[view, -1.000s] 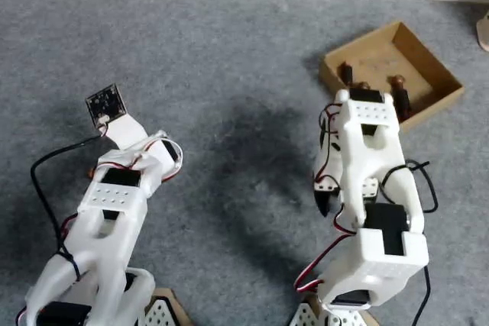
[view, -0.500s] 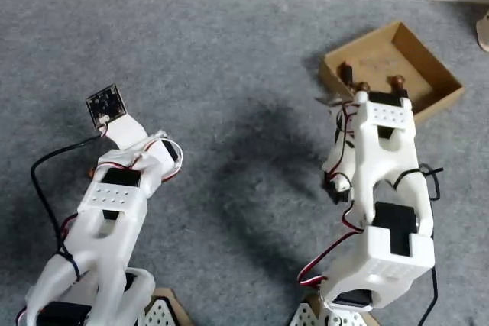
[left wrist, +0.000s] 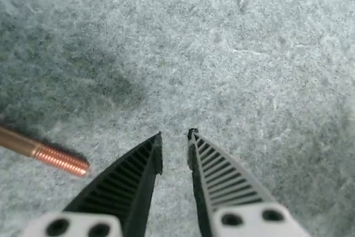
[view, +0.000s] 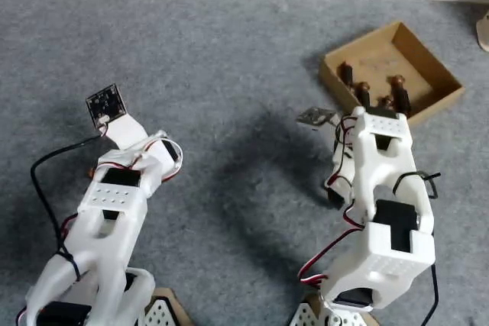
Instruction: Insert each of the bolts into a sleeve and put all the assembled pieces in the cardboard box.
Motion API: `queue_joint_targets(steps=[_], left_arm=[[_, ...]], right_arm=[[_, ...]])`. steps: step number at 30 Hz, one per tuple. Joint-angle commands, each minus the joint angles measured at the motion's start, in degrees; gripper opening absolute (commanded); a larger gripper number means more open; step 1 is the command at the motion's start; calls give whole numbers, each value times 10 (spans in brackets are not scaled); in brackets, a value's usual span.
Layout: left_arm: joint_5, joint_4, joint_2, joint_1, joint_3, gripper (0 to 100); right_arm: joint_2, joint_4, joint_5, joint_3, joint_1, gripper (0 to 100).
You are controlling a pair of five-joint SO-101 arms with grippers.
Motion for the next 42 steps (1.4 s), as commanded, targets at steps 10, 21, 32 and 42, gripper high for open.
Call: queue_joint_targets(steps=[10,21,32,42], left_arm=[[6,-3,-17,-62,-6,84],[6,0,-16,-96,-3,84],[6,-2,-18,-97,12,84],[6,-2,-17,-97,12,84]], right_arm=[[-7,-5,38,-1,-70,216],[-7,-6,-25,29,-114,213],[-6,-6,-25,79,-109,27],[-9,-5,-33,75,-85,176]])
